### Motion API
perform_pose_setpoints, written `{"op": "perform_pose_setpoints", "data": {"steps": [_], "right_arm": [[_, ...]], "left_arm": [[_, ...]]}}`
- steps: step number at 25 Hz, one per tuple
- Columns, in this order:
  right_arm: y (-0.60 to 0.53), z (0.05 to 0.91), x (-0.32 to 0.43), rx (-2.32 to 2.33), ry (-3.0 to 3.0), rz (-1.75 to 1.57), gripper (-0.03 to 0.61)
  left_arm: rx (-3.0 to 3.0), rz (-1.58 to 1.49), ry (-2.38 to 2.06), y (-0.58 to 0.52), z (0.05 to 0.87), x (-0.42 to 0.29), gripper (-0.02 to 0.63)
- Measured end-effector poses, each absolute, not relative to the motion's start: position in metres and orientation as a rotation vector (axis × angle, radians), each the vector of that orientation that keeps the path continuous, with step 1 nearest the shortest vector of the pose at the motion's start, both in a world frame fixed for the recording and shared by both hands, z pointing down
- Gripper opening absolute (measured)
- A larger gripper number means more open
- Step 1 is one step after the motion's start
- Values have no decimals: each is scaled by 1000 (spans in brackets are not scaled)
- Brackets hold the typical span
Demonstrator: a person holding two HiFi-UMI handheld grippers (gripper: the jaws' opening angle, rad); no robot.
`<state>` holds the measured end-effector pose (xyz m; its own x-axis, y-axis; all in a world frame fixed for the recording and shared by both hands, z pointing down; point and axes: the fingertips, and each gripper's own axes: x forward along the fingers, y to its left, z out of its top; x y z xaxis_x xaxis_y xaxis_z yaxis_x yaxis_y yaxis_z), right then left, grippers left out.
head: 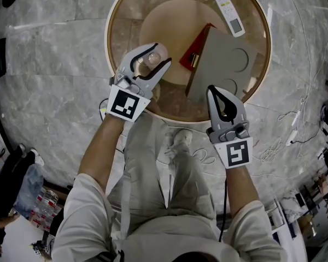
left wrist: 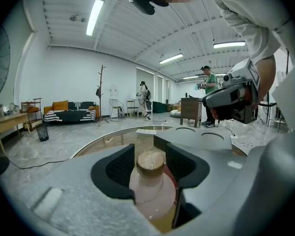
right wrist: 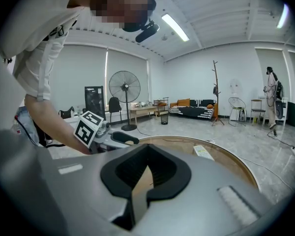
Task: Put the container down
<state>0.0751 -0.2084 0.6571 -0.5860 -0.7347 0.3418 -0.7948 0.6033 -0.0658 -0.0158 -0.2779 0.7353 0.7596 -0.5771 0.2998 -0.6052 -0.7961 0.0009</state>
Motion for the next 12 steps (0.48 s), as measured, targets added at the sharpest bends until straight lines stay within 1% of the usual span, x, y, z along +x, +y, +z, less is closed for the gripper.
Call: {"op": "perform_pose_setpoints", "data": {"steps": [3,5,8,12], "right_arm": [[-205,647,72,1245,-2562,289,5],[-202,637,71,1243,-2569,277,5],[-197,618,70,1240,-2580,256,5],[-193,587,65,1228,-2614,209,5]], "left_arm": [[2858,424,-988,-275,722,-22,206],[2851,415,-1015,-272,710,-27,189],[2845,412,-1052,-264,687,-34,183],[2853,397,-1099,-255,650,-43,138]]}}
